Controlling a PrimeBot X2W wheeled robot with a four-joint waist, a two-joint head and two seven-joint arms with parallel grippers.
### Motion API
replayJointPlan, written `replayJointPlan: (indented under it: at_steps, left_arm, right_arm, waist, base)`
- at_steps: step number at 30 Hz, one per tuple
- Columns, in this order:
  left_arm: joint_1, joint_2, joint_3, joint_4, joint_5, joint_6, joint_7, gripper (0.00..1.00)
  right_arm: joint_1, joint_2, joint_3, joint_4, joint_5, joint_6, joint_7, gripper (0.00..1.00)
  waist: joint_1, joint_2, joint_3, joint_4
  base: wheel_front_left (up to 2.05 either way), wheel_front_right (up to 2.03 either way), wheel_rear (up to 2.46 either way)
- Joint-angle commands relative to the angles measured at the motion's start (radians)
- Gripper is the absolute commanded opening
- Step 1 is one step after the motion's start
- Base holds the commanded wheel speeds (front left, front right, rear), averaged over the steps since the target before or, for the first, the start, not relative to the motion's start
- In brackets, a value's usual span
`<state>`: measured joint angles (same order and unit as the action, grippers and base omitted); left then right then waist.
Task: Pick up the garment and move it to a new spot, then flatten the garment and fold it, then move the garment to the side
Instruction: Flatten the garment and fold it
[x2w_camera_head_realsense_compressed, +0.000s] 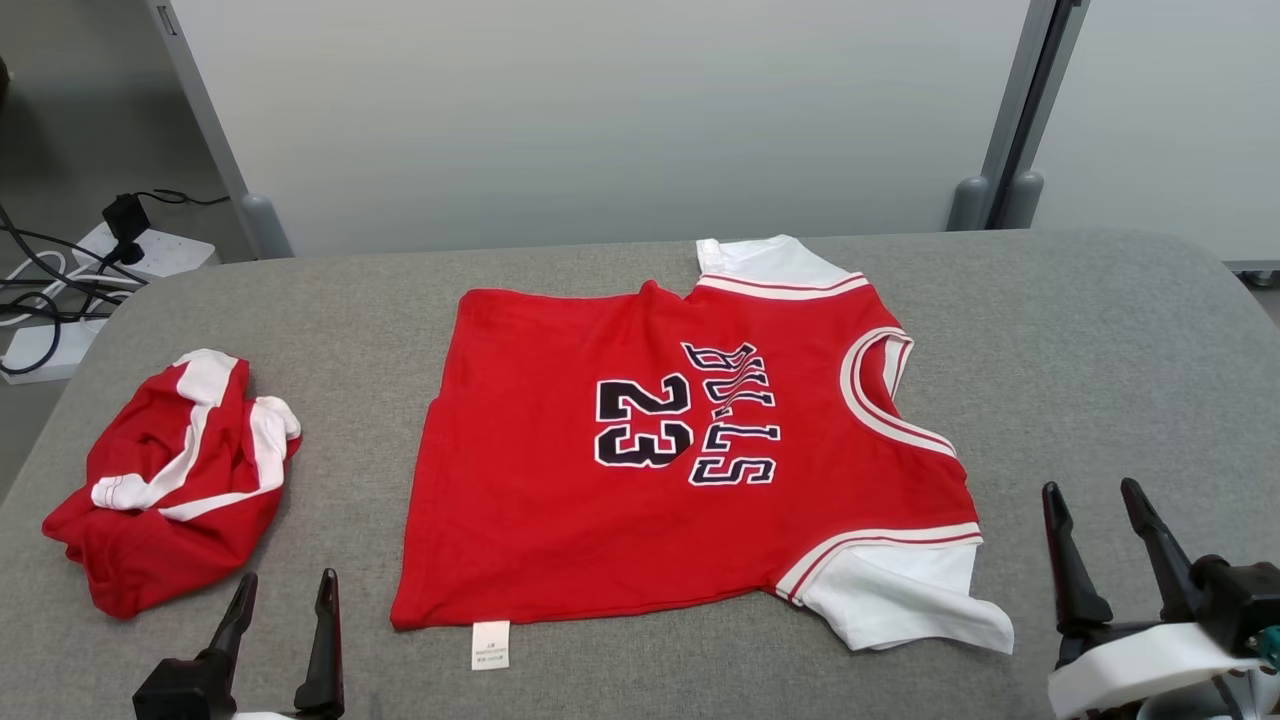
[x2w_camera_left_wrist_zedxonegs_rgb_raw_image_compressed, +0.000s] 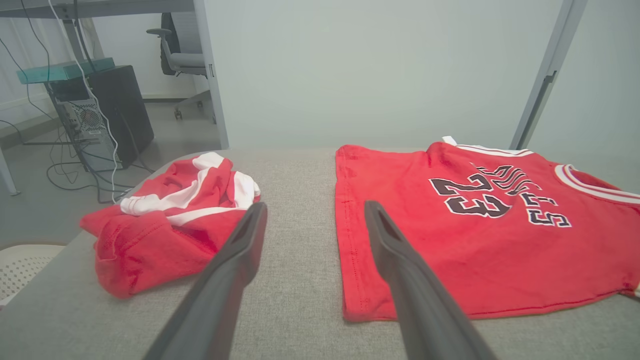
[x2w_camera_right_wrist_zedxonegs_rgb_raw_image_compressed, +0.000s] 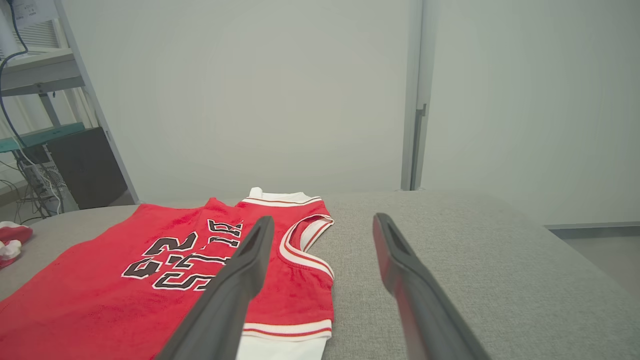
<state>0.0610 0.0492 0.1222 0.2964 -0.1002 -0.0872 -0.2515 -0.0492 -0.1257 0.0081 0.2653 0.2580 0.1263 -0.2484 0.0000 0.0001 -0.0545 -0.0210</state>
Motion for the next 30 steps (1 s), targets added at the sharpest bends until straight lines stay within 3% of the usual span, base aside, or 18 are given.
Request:
replayJointPlan:
  at_steps: [1, 12, 30]
  left_arm:
    - [-0.020, 0.009, 0.036, -0.037, 0.012, 0.004, -0.010, 1.00]
    - [-0.002, 0.002, 0.024, -0.054, 0.013, 0.005, -0.010, 1.00]
    - [-0.001, 0.001, -0.024, -0.010, -0.028, 0.000, -0.010, 1.00]
  right_arm:
    - [-0.009, -0.008, 0.026, -0.037, -0.025, 0.004, -0.013, 1.00]
    - [0.048, 0.014, 0.039, -0.026, -0.138, 0.004, -0.013, 1.00]
    - [0.035, 0.022, 0.034, 0.028, -0.155, 0.004, -0.013, 1.00]
  waist:
    - [0.0000, -0.0001, 0.000, 0.002]
    - [0.0000, -0.0001, -0.001, 0.002]
    - [0.0000, -0.0001, 0.013, 0.000]
  base:
    - [0.00, 0.00, 0.00]
    - [0.00, 0.00, 0.00]
    - [0.00, 0.00, 0.00]
